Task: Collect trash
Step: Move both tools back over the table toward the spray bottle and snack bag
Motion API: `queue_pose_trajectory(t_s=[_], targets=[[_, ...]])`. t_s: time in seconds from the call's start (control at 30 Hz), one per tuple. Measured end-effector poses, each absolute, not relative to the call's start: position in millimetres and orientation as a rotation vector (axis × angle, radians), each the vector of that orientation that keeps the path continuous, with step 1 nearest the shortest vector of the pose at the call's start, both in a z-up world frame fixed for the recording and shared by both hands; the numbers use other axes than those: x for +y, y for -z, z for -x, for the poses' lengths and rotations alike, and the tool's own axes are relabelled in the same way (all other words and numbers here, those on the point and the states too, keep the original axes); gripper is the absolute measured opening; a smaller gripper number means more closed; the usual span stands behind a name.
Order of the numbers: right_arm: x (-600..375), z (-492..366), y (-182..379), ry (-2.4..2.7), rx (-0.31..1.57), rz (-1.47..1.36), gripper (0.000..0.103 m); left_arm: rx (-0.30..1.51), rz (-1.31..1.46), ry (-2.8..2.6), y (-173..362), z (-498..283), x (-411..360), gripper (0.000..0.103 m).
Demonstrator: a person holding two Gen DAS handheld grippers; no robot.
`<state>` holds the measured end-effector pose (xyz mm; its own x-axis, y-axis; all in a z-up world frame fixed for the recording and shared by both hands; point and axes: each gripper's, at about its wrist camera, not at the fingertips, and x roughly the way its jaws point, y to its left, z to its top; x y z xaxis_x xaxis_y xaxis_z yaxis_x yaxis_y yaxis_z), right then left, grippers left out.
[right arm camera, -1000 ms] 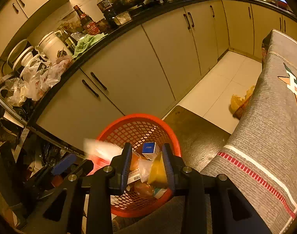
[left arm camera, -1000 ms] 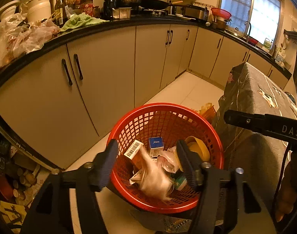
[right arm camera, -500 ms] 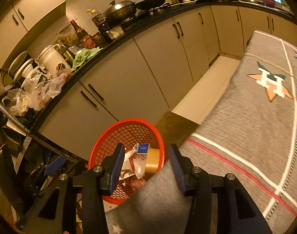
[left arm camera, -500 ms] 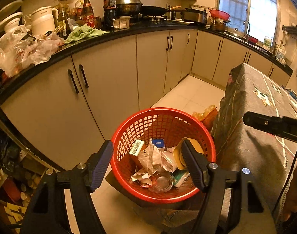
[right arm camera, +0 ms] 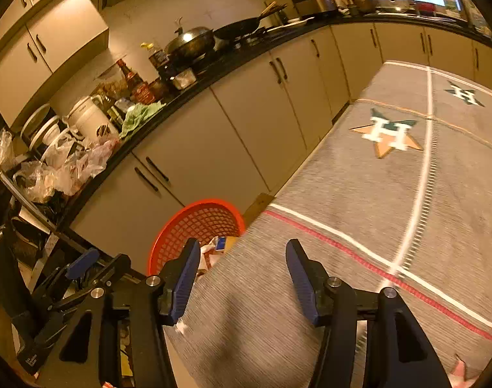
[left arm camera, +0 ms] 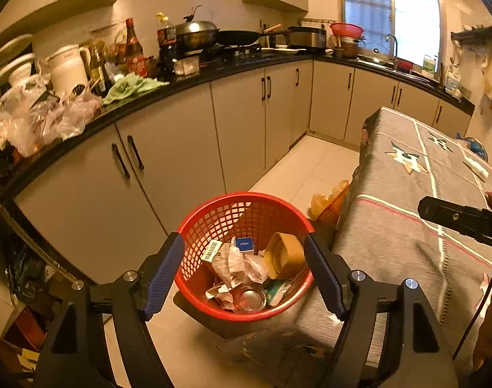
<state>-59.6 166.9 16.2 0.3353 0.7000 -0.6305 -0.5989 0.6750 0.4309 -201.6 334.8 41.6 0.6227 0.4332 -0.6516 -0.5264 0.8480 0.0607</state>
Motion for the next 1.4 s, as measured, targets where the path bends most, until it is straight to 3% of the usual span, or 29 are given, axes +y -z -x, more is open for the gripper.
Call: queue_pose_trajectory(t_s=[0.77,1.1,1.4], targets=[[-34,52,-14,-0.614,0.834,-0.27,0.067,0.686,-0.01,-0.36,-78,170,217,0.08],[-164,29,-5,-0.378,0.829,-0.379,0.069,0.726,-0.009,-0.078,-91,107,141,0.08],[-191,-17,-5,-0.319,0.834,-0.328,0.072,0.788,-0.046,0.122,-106,12,73,0.08]])
